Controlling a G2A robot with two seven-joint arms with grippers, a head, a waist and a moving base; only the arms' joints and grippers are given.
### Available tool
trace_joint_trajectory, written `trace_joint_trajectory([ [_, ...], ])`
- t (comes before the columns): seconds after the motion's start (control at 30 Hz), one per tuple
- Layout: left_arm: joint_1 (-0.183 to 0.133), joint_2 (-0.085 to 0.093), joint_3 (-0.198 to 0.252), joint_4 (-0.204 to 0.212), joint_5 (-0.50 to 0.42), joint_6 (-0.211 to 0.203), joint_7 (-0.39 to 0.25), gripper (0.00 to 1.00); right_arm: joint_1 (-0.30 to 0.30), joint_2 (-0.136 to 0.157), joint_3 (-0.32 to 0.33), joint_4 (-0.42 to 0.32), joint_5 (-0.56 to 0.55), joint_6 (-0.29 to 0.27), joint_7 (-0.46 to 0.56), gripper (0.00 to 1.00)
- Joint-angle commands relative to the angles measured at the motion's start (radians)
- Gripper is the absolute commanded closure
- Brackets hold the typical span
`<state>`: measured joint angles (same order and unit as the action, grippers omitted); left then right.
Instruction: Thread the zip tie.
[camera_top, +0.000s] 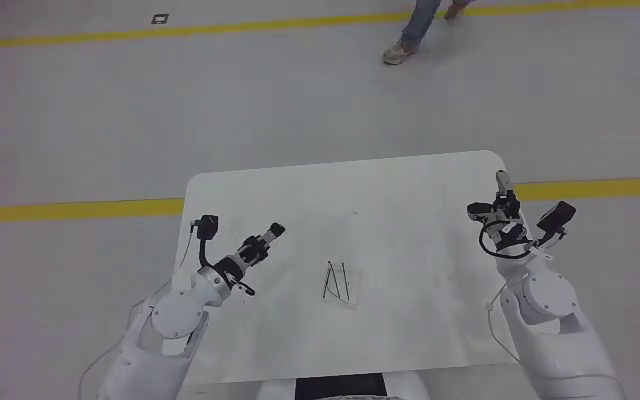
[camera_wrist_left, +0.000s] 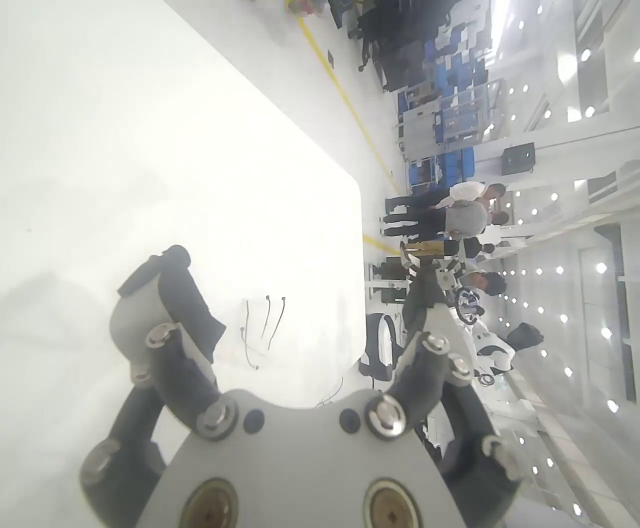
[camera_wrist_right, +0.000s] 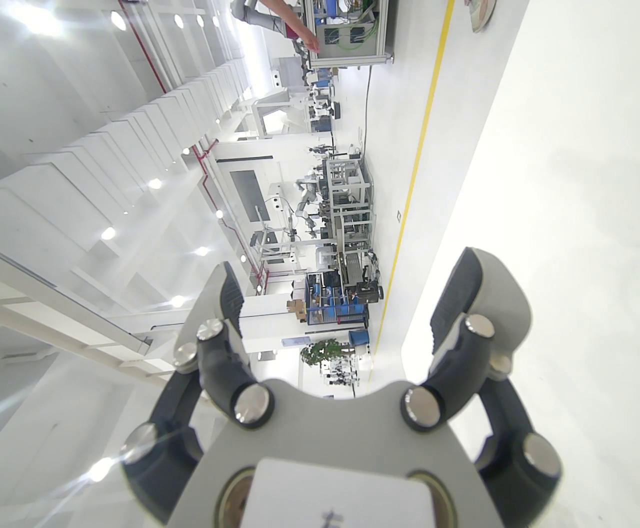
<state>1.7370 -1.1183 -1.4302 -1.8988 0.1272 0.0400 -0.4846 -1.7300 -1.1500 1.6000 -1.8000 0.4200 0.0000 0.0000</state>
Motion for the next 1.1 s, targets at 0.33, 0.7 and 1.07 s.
trace_joint_trajectory([
  [0.33, -0.019, 0.007, 0.060, -0.032, 0.129, 0.118, -0.100, 0.00, 0.000, 0.000, 0.000, 0.000, 0.000, 0.000, 0.000, 0.00],
  [0.7, -0.038, 0.010, 0.112, -0.052, 0.226, 0.158, -0.129, 0.00, 0.000, 0.000, 0.000, 0.000, 0.000, 0.000, 0.000, 0.00],
  [1.07, -0.060, 0.013, 0.153, -0.073, 0.301, 0.211, -0.166, 0.00, 0.000, 0.000, 0.000, 0.000, 0.000, 0.000, 0.000, 0.00],
])
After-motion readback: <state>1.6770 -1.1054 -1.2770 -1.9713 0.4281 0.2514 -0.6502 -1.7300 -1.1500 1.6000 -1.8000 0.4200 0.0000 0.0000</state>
